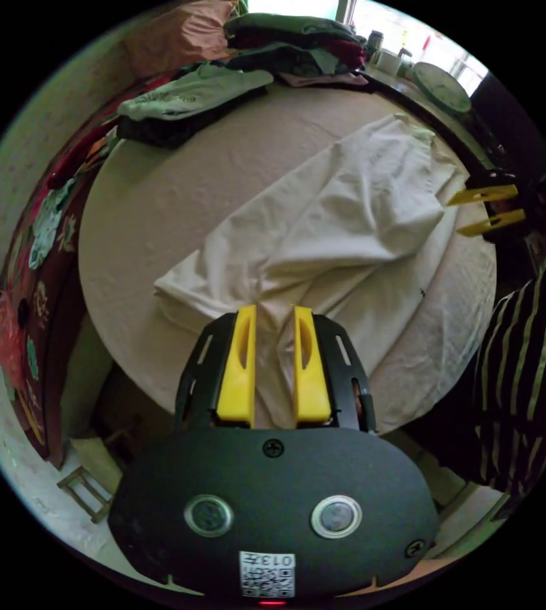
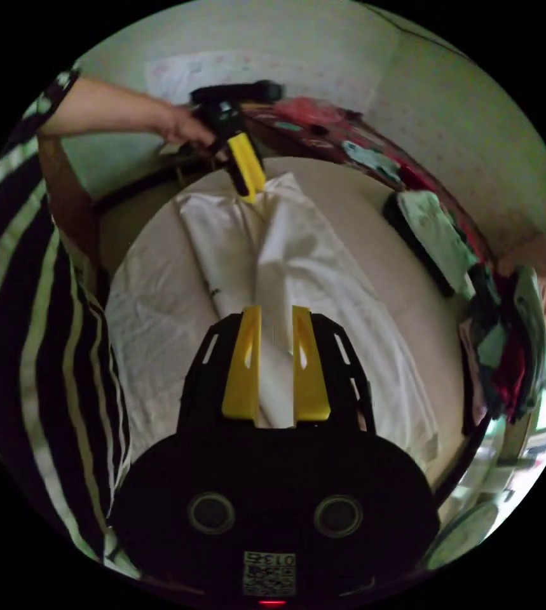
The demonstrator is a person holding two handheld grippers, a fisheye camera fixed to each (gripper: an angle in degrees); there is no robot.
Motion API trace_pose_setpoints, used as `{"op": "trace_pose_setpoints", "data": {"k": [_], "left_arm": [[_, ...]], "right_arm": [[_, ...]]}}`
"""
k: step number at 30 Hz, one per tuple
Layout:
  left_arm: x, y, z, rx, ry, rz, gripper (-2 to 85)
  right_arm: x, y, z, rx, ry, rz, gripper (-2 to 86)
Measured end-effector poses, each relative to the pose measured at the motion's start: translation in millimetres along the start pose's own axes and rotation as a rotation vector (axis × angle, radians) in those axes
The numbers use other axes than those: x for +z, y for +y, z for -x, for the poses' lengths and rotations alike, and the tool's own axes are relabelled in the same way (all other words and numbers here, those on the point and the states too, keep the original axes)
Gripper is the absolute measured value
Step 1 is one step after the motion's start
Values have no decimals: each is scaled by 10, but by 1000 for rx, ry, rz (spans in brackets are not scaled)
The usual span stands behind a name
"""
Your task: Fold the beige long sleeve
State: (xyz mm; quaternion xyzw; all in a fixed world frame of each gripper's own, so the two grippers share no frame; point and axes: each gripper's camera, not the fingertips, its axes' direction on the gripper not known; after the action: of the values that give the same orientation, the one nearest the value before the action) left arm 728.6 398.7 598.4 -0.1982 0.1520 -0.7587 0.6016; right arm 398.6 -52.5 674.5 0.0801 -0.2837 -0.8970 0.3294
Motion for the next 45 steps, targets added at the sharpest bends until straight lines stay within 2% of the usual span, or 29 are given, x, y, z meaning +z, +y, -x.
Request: {"op": "trace_pose_setpoints", "data": {"k": [2,6,13,17,20,23,25,27,29,32,35,37,39,40,42,45], "left_arm": [[58,-60,26,3,19,10,81],[85,-163,22,78,15,14,28],[42,-125,-161,461,-99,71,8],[223,-90,-256,607,-170,167,7],[168,-37,-139,544,-141,185,5],[56,208,110,424,-245,237,0],[-120,338,301,267,-226,156,-1],[-395,314,317,107,-89,-67,-2],[-428,159,128,49,-3,-202,-2],[-153,-176,-346,99,27,-208,-2],[278,-346,-575,175,-34,-66,-3],[318,-273,-481,178,-31,-104,-3],[277,-238,-227,78,44,-96,-3],[218,-220,-223,70,28,-131,-3],[-3,-259,-460,156,28,-236,-2],[-30,-476,-1007,300,91,-294,-2]], "right_arm": [[268,-145,145,-87,61,57,77],[546,-215,74,-102,127,137,36],[173,-49,-571,-29,-264,40,8],[422,-78,-617,-49,-277,110,6],[516,-99,-504,-94,-238,159,5],[239,-37,-607,-40,-297,147,4],[36,27,-742,37,-273,104,3],[-54,62,-933,188,-147,53,3],[52,6,-1099,319,10,48,2],[377,-158,-1114,318,75,119,1],[693,-221,-1062,281,76,262,0],[702,-171,-1046,265,80,279,0],[610,-104,-1093,308,103,297,-1],[462,-35,-1141,348,156,253,-1],[213,130,-1276,468,260,163,0],[209,433,-1630,633,312,282,0]]}}
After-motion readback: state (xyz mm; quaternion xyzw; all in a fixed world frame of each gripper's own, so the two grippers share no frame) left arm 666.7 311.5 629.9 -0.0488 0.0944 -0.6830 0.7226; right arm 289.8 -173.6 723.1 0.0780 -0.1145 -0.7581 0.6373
